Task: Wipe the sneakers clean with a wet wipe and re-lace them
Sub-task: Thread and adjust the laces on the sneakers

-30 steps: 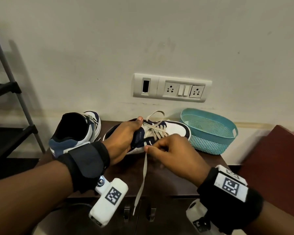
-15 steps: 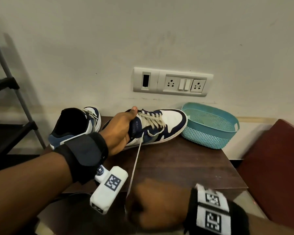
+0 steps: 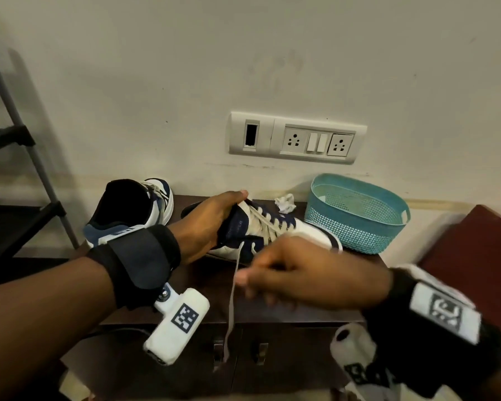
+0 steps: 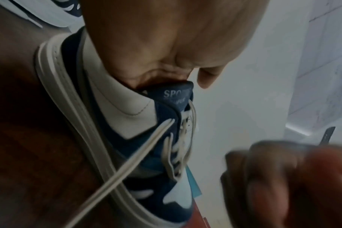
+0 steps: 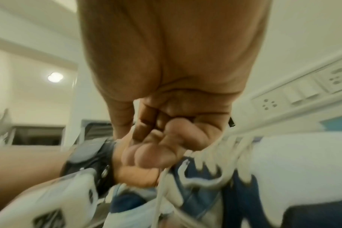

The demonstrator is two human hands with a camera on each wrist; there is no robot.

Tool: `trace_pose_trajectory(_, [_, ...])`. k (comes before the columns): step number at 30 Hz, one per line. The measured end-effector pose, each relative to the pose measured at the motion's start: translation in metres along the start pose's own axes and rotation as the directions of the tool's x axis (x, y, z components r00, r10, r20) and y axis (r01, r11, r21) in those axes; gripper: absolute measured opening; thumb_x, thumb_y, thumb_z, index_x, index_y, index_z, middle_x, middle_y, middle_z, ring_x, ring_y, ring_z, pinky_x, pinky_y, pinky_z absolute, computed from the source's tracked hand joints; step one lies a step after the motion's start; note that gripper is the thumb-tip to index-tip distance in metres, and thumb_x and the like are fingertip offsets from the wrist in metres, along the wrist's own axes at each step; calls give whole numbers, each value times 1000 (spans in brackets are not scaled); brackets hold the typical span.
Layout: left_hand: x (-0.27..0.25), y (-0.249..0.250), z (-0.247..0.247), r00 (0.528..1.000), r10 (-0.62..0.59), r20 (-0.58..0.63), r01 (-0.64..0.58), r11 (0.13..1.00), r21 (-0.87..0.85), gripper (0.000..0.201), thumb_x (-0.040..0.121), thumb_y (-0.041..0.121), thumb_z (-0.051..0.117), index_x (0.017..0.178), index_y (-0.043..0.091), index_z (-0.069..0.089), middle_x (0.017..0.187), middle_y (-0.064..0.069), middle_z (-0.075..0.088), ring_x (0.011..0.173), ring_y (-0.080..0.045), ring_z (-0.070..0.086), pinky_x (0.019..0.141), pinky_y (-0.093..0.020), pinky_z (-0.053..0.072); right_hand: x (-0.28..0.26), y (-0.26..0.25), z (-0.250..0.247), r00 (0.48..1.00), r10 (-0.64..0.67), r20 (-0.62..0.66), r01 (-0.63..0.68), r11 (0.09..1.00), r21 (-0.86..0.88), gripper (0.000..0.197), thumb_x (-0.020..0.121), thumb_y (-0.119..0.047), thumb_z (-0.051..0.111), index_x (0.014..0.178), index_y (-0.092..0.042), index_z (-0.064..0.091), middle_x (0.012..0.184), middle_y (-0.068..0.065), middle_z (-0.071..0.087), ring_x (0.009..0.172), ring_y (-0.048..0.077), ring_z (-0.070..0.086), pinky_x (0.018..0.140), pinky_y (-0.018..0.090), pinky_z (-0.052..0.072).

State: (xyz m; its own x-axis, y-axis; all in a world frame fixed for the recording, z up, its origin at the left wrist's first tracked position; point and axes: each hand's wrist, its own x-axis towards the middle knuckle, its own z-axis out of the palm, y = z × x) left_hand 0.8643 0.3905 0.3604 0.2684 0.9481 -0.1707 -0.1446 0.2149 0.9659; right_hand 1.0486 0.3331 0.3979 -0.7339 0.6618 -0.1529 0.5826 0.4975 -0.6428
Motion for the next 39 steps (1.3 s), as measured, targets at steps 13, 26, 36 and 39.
trace_pose_trajectory(13, [-11,10,-1,998,-46,33,32,940,340,32,66,30,60,83,4,68,77,-13,70,65,-22,64,66,-29,51,20,56,-34,949,33,-314,-54,997,-58,24,94,-29,71,118,-27,75,107,-18,76,99,-4,69,93,21,54])
trace_pose_trajectory(26, [-17,12,9,997,-53,58,15,852,524,29,63,38,62,82,16,61,79,4,63,70,-8,61,69,-23,48,-1,69,-97,463,36,-886,-343,929,-141,8,92,-38,61,89,-31,64,81,-9,72,85,20,70,81,41,55])
trace_pose_trajectory(36, [-20,14,12,988,-114,102,32,809,588,28,66,38,70,76,12,66,71,1,64,69,-12,61,72,-28,50,-5,80,-81,724,257,-640,-394,916,-78,7,91,-27,71,88,-25,77,80,-9,77,73,10,72,82,40,59])
trace_pose_trajectory(39, [-22,16,10,996,-77,45,34,799,601,24,74,38,69,82,16,63,78,3,63,75,-11,61,74,-26,49,-6,75,-71,813,135,-566,-297,933,-205,37,88,-26,75,124,-33,71,123,-15,69,103,2,66,93,30,52])
